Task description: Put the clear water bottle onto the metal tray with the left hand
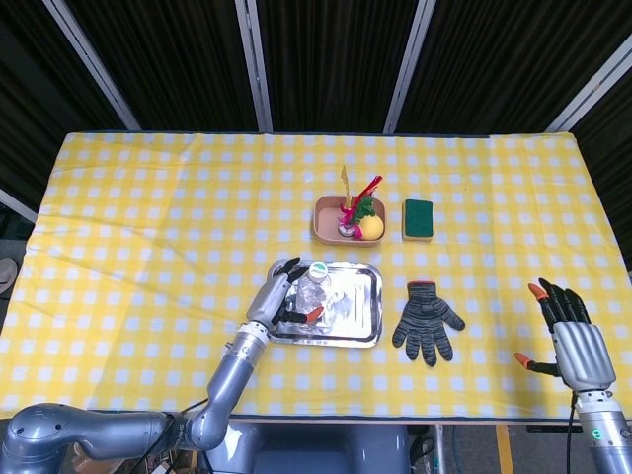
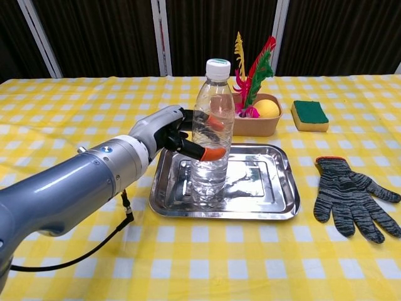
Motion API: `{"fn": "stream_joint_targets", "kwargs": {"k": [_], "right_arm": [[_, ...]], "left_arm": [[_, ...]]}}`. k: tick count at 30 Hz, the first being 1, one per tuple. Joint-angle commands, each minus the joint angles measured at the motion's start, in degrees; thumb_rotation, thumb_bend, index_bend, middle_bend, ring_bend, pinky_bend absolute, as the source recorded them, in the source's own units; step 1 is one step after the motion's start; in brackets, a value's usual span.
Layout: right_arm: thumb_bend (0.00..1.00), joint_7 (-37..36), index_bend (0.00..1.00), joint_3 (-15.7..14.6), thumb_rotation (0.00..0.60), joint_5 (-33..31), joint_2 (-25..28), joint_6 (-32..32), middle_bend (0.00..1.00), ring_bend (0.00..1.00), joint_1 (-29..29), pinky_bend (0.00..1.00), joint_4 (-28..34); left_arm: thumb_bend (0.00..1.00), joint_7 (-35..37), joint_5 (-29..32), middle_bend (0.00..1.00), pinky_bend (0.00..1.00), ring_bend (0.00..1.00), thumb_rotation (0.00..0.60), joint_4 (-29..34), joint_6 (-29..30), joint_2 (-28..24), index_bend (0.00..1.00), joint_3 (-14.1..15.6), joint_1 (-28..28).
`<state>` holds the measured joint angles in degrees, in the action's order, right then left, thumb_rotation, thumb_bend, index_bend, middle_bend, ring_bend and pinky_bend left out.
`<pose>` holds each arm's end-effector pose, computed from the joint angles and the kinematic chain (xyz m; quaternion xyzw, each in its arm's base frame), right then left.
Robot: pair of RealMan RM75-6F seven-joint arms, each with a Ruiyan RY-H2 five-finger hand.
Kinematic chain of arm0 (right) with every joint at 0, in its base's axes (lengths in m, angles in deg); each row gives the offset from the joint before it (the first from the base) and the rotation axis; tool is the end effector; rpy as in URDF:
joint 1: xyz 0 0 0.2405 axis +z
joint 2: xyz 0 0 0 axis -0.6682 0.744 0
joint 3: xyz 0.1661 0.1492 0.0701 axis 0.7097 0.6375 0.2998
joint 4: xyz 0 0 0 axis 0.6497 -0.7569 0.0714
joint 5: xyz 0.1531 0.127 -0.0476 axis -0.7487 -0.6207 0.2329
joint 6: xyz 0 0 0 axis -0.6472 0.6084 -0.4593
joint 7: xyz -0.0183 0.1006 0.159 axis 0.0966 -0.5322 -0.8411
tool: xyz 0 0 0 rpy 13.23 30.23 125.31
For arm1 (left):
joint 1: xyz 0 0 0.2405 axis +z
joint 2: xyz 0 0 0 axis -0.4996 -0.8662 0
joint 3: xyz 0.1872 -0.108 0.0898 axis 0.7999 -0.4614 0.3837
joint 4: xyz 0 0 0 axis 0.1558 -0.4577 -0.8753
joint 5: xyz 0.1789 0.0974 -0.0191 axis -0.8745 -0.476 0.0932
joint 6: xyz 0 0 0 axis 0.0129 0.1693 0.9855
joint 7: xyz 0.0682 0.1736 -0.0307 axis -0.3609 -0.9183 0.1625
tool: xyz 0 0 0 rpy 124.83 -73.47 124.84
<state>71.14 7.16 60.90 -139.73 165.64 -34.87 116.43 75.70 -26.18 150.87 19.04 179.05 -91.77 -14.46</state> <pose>-0.3104 -0.2365 0.1347 0.5923 -0.4353 0.3890 0.5553 -0.0274 0.3253 -0.1127 -0.5142 -0.6790 -0.4734 0.2246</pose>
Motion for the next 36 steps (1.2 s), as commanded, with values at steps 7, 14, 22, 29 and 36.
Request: {"fn": "stream_joint_targets", "kwargs": {"k": [7, 14, 22, 29, 36], "right_arm": [[0.05, 0.04, 0.05, -0.06, 0.6, 0.22, 0.13, 0.17, 0.0, 0.0, -0.04, 0.0, 0.11], [0.05, 0.48, 0.05, -0.09, 0.6, 0.19, 0.13, 0.2, 0.0, 0.0, -0.07, 0.0, 0.37], [0.05, 0.57, 0.05, -0.16, 0.6, 0.29, 0.17, 0.28, 0.0, 0.0, -0.11, 0.0, 0.58], [0.05, 0.9, 0.05, -0.15, 0.6, 0.75, 0.29, 0.97, 0.0, 0.0, -0.25, 0.0, 1.04], [0.05, 2.07, 0.05, 0.26, 0.6, 1.2, -0.12, 2.49, 0.0, 0.0, -0.48, 0.0, 0.68]], "left_arm": [[0.14, -1.54, -0.24, 0.12, 0.0, 0.0, 0.6, 3.65, -2.85, -3.78, 0.11, 1.58, 0.47], [0.1, 0.23, -2.56, 0.05, 0.0, 0.0, 0.6, 7.75, -3.5, -7.85, 0.0, 2.55, 2.35], [0.1, 2.83, -11.93, 0.05, 0.0, 0.0, 0.6, 21.36, 0.27, -23.84, 0.0, 7.81, 10.38], [0.12, -0.9, -27.79, 0.08, 0.0, 0.0, 0.6, 23.84, 19.36, -39.14, 0.09, 17.21, 24.47], [0.13, -3.73, -29.42, 0.08, 0.0, 0.0, 0.6, 15.47, 30.5, -42.33, 0.1, 20.35, 33.23]]}}
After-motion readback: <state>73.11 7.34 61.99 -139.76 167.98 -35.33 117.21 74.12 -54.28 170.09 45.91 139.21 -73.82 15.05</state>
